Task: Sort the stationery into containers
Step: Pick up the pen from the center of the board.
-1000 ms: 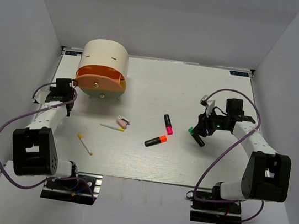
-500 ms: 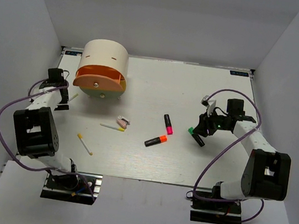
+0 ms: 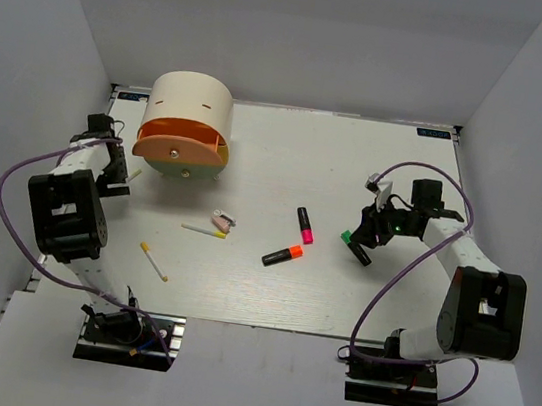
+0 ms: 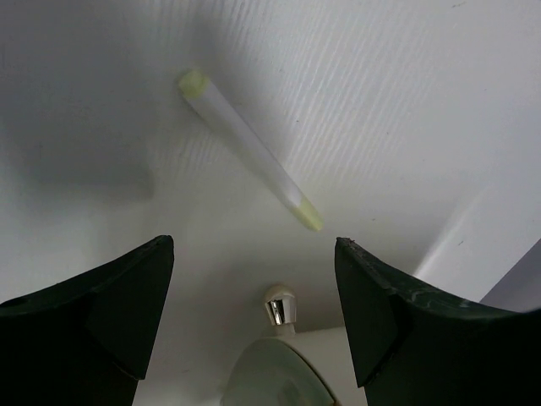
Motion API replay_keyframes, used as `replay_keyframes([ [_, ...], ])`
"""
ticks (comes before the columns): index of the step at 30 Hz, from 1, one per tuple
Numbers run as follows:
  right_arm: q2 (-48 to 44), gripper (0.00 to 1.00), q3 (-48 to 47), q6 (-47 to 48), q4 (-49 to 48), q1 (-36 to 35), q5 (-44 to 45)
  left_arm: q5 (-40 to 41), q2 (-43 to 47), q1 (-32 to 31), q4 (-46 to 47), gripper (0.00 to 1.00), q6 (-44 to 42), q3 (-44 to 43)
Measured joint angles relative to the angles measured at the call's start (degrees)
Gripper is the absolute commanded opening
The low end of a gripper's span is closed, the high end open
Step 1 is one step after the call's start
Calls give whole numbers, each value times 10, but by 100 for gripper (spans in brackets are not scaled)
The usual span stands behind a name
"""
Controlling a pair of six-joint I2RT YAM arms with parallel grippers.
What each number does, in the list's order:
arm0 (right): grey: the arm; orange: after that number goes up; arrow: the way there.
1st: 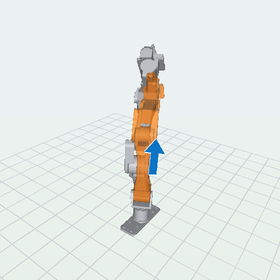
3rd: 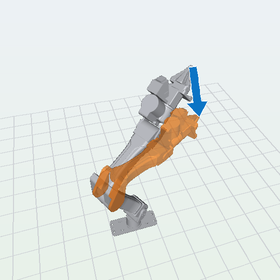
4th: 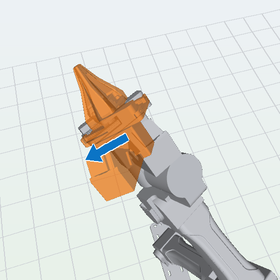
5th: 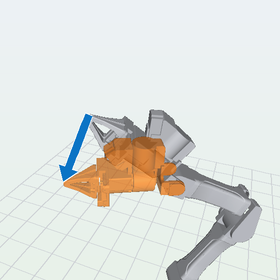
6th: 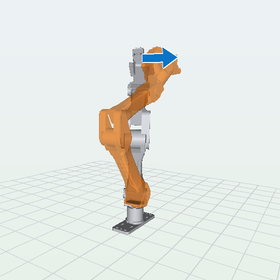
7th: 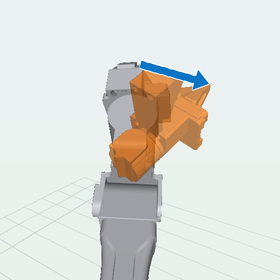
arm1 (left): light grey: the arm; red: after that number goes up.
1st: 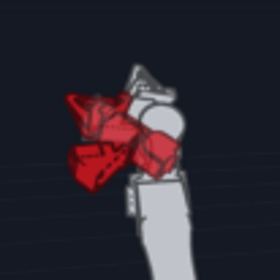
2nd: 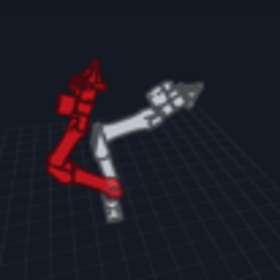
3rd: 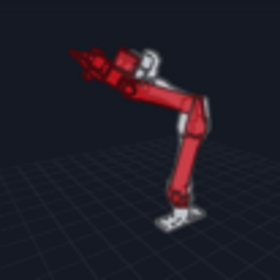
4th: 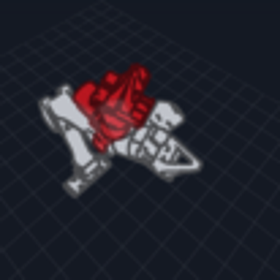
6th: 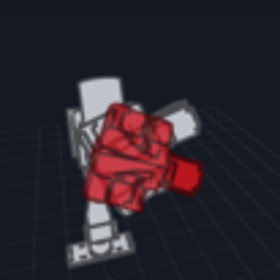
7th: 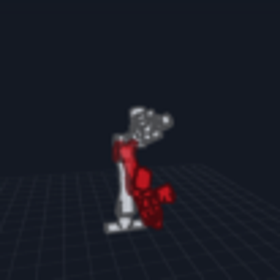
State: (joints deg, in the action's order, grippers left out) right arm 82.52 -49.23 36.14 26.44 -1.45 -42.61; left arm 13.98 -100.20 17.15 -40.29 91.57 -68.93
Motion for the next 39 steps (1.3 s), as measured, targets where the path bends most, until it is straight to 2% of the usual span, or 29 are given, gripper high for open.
replay_keyframes([
  [14, 14, 46, 0, -2, -6, 3, 0, -14, -55, -1, -49, 88, 67, -60],
  [24, 14, 46, 0, -8, -7, 3, 0, -16, -57, -5, -61, 88, 142, -61],
  [31, 14, 46, 0, -8, -7, 3, 0, -7, -59, -13, -76, 79, 185, -65],
  [39, 8, 46, 0, -8, -4, 3, 1, 30, -59, -37, -54, 79, 200, -47],
])
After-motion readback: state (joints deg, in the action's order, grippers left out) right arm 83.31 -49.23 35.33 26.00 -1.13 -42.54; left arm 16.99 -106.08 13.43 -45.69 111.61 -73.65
